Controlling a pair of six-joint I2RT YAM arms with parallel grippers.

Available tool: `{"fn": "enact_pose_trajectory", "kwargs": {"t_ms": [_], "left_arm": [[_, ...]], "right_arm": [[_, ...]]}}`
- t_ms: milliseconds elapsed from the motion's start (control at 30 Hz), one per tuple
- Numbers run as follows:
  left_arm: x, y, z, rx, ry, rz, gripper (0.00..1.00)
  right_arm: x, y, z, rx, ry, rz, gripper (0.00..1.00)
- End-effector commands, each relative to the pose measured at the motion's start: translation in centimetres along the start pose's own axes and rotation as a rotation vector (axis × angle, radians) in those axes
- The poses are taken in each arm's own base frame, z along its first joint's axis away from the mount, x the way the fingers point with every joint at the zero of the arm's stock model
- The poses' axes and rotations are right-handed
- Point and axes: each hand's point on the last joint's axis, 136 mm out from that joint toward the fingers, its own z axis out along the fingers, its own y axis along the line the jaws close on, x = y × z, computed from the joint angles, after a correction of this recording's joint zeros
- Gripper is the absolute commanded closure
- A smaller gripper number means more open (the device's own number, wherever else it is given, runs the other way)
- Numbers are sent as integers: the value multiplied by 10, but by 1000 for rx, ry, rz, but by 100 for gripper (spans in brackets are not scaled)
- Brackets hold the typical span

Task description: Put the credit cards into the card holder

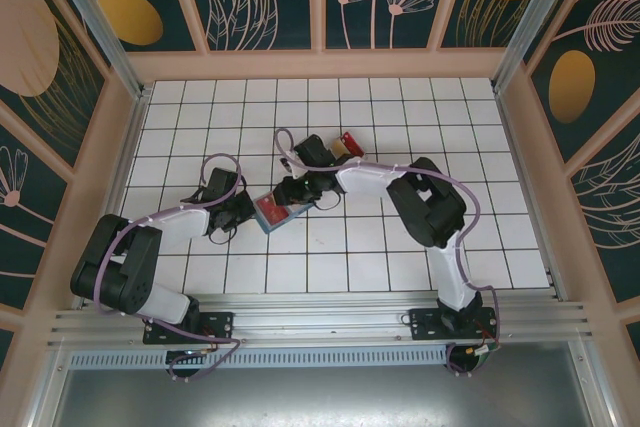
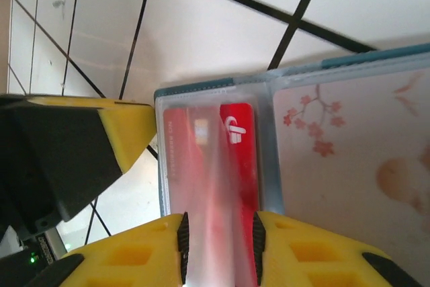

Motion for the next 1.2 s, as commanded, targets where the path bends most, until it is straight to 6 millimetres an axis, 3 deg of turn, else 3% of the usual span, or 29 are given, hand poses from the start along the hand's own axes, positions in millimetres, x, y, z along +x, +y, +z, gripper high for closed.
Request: {"fn": "enact_pose_trajectory", "kwargs": {"t_ms": [0,167,333,500,767,1167], "left_arm": [[13,13,11,-27,40,11,100],[12,11,11,-23,40,16,100],[10,8,8,-12,37,28,100],[9,6,7,-8,37,33,100],[10,5,7,-3,40,31,100],[11,4,8,5,46,31,100]], "right_arm": [[-25,10,-37,65,-83,-54,64],[-32,-4,-62,135,-141,-51,63],[-35,-38,-93,276,-221,-20,59],[-36,-64,-111,347,-261,17,56],[-32,-76,-94,323,-209,33,57],[-31,-77,-68,251,-175,43,68]]}}
